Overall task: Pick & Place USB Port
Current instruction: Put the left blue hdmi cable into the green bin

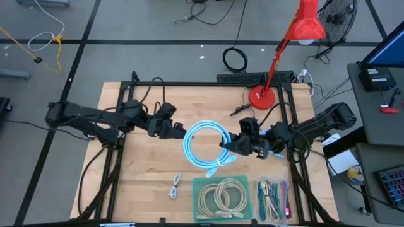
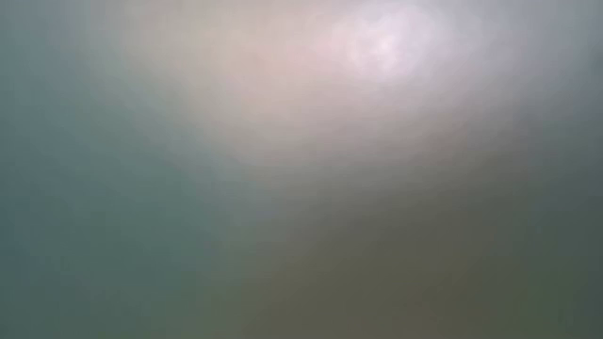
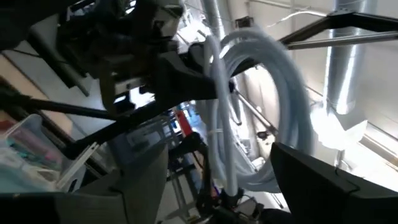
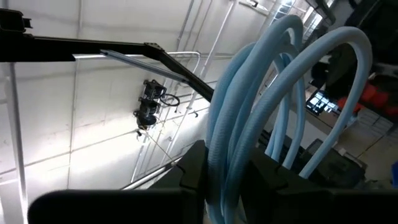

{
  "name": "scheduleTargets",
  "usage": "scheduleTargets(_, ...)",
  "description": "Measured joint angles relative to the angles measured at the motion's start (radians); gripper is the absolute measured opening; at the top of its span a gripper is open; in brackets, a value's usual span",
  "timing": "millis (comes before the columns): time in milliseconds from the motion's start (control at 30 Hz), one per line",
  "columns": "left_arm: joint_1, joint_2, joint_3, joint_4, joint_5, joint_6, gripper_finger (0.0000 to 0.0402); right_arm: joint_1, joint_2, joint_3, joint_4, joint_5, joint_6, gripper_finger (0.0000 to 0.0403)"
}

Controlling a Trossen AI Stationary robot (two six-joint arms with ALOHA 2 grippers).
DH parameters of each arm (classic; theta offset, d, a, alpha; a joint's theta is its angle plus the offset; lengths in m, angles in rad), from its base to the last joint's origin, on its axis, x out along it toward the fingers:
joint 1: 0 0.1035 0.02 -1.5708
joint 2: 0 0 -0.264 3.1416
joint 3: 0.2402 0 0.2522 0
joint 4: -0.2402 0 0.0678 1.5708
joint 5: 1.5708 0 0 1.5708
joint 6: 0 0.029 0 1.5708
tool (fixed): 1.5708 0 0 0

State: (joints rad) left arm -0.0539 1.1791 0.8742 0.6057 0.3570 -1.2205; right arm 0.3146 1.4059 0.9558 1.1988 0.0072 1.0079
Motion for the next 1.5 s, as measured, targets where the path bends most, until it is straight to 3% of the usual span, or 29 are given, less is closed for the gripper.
scheduleTargets(300, -0.034, 0.091, 0.000, 0.281, -0.018, -0.058, 0.0287, -0.002, 0.000, 0.000, -0.015, 0.019, -0.007, 0.0053)
scheduleTargets(633, -0.052, 0.081, 0.001, 0.339, -0.019, -0.059, 0.0287, -0.002, 0.000, 0.000, -0.025, 0.027, -0.005, 0.0053)
scheduleTargets(800, -0.084, 0.082, 0.065, 0.240, -0.018, -0.023, 0.0287, -0.001, 0.000, 0.001, -0.078, 0.072, 0.021, 0.0053)
scheduleTargets(1000, -0.103, 0.082, 0.199, -0.149, -0.006, 0.082, 0.0280, -0.001, 0.000, 0.002, -0.124, 0.108, 0.027, 0.0053)
scheduleTargets(1133, -0.106, 0.082, 0.275, -0.340, 0.001, 0.134, 0.0226, -0.001, 0.000, 0.001, -0.122, 0.123, 0.024, 0.0053)
scheduleTargets(1400, -0.096, 0.044, 0.293, -0.375, -0.039, 0.141, 0.0057, 0.006, 0.000, 0.002, -0.142, 0.136, 0.024, 0.0052)
scheduleTargets(1500, -0.082, 0.029, 0.293, -0.440, -0.049, 0.155, 0.0032, 0.006, 0.000, 0.002, -0.151, 0.137, 0.044, 0.0051)
